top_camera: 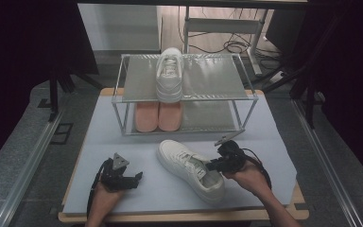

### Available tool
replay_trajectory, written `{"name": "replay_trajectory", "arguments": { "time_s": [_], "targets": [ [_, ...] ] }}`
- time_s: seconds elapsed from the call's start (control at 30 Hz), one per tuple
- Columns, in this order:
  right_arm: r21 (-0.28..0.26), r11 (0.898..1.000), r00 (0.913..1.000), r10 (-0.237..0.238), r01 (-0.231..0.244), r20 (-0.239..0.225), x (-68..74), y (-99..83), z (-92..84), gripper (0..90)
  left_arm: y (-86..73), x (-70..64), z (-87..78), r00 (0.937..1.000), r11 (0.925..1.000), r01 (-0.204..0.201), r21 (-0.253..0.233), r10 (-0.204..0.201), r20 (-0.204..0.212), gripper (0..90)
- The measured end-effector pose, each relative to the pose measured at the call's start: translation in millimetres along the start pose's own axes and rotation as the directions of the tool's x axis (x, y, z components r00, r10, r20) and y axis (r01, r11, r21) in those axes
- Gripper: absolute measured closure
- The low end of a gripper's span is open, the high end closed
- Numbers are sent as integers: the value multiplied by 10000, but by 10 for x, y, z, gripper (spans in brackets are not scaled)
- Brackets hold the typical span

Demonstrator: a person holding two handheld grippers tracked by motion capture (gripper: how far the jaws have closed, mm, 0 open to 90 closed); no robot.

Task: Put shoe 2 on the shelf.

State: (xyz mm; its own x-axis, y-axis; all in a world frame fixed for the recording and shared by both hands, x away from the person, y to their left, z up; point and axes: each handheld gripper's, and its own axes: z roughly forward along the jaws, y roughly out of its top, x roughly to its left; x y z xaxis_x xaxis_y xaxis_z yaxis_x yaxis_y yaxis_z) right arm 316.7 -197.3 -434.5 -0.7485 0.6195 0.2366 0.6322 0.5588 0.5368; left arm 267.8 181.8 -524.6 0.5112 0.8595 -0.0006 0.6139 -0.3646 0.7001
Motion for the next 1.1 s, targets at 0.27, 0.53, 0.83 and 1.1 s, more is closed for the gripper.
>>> {"name": "replay_trajectory", "arguments": {
  "time_s": [0.27,0.53,0.83,1.1],
  "targets": [
    [-261,9946,9924,988,-1009,-733,-94,7,-161,822,0,-3,3,10000,10000,48,-37,-48,-4,144],
    [-334,9849,9769,1641,-1701,-1366,-159,-26,-240,824,0,-3,4,10000,10000,93,-33,-93,13,144],
    [-709,9730,9627,2044,-2196,-1774,-208,-31,-408,822,1,3,5,9999,9999,151,3,-151,66,144],
    [-1209,9580,9494,2307,-2599,-2131,-237,-11,-627,822,2,7,7,9999,9999,130,-4,-130,79,143]
  ]
}}
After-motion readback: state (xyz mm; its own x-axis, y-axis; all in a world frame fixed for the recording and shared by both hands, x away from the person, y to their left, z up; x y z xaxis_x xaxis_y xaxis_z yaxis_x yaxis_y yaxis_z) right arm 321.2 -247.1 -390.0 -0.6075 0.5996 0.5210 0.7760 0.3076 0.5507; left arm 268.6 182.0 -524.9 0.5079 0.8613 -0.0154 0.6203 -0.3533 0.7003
